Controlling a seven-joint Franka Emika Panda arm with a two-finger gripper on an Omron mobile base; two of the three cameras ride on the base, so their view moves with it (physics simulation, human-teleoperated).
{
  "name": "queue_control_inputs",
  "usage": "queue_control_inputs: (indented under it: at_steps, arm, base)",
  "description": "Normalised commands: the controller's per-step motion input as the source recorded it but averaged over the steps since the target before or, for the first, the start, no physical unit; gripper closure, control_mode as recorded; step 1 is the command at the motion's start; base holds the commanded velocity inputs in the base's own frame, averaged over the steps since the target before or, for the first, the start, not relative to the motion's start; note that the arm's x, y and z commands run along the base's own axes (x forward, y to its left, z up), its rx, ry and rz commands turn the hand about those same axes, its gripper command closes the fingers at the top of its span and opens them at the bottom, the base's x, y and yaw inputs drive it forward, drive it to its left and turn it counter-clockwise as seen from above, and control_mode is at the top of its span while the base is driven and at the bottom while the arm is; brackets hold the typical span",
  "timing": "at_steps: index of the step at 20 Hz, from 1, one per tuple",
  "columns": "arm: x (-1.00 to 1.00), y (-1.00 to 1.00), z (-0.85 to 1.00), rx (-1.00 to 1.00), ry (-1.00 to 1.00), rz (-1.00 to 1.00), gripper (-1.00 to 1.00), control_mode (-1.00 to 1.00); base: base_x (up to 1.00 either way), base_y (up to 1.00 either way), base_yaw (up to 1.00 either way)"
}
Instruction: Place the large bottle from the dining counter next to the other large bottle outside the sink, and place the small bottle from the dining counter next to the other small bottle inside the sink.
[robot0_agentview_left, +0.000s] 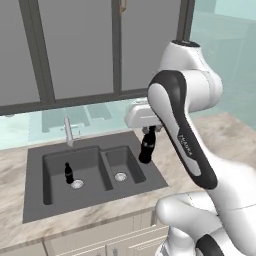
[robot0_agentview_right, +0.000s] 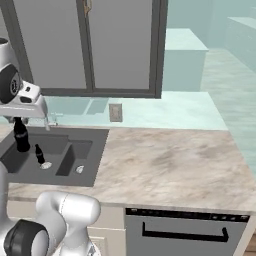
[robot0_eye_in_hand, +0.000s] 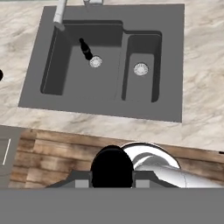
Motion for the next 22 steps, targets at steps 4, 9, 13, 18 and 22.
queue_control_inputs:
  at_steps: [4,9,13,18,22]
  arm:
    - [0.18,0.69,-0.48,0.02,-0.13,-0.03,1.00,-1.00]
    - [0.36,0.58,-0.57,0.00,-0.07,-0.02,1.00,-1.00]
    - [0.39,0.19,-0.05,-0.05,0.00,0.00,1.00,-1.00]
    - [0.45,0.03,-0.14,-0.02,0.02,0.00,1.00,-1.00]
    - [0.47,0.00,-0.07,-0.01,0.06,0.00,1.00,-1.00]
  base:
    - [0.00,0.00,0.00]
    - [0.00,0.00,0.00]
    - [0.00,0.00,0.00]
    - [0.00,0.00,0.00]
    - [0.00,0.00,0.00]
